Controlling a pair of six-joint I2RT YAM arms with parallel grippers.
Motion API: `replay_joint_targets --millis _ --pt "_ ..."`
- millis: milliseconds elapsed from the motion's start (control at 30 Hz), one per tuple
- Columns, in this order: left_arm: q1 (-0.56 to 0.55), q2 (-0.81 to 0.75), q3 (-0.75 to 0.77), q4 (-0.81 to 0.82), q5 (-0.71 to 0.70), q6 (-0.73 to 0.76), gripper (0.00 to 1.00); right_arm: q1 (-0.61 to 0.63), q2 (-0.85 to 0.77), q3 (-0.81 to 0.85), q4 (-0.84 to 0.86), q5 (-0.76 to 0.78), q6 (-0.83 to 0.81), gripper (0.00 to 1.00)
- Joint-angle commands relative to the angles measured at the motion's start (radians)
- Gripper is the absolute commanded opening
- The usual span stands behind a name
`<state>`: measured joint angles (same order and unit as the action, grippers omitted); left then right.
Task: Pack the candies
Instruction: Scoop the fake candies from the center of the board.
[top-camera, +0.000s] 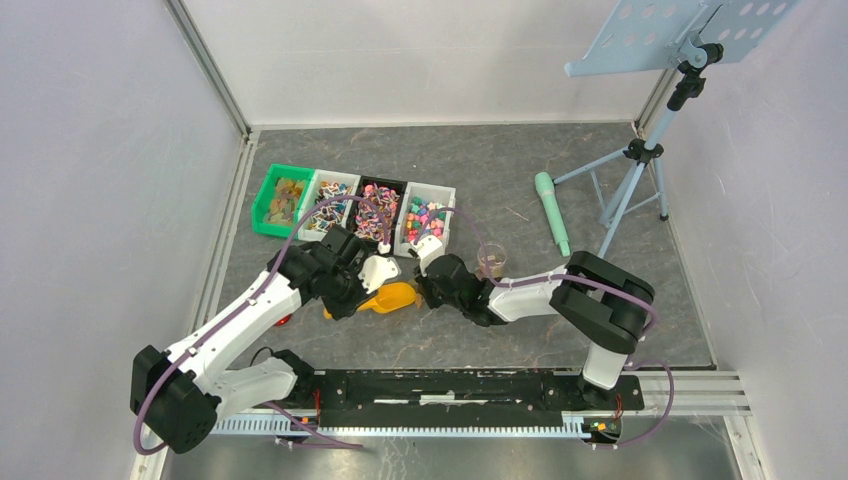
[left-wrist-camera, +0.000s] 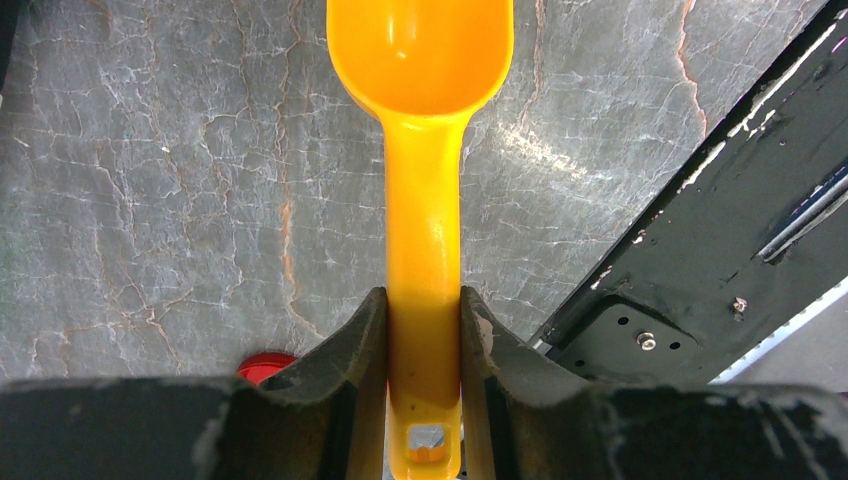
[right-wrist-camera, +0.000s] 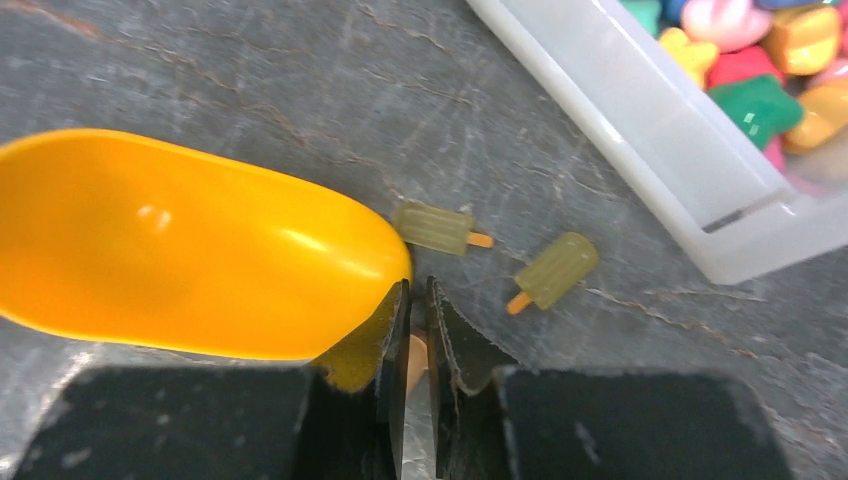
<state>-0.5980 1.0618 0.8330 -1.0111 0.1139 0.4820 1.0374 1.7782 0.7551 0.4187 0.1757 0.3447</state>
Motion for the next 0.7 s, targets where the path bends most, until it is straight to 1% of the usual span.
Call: replay_joint_targets --millis 0,100,233,367,533,667 --pt "-0.007 -0.016 0.000 0.015 0.017 -0.024 0.02 0.015 -0.004 -0.009 0.107 -0.070 0.043 0.17" --pt "-0.007 -0.022 0.004 -0.004 0.016 -0.029 0.02 0.015 -0.013 -0.003 0.069 -0.053 0.049 0.17" --pt "-0.006 -0.032 0.011 -0.050 -0.001 0.002 0.02 0.015 -0.068 0.004 -0.037 0.043 0.031 0.18" --pt "-0.009 -0.050 0.024 -0.063 0.014 0.023 0.02 0.015 -0.129 -0.014 -0.110 0.090 0.016 0.19" --pt "-0.014 -0.024 0.031 -0.074 0.050 0.014 0.02 0.015 -0.152 -0.055 -0.129 0.113 0.029 0.19" --pt "-0.030 0.009 0.034 -0.062 0.053 -0.009 0.02 0.015 -0.152 -0.070 -0.131 0.119 0.035 0.19"
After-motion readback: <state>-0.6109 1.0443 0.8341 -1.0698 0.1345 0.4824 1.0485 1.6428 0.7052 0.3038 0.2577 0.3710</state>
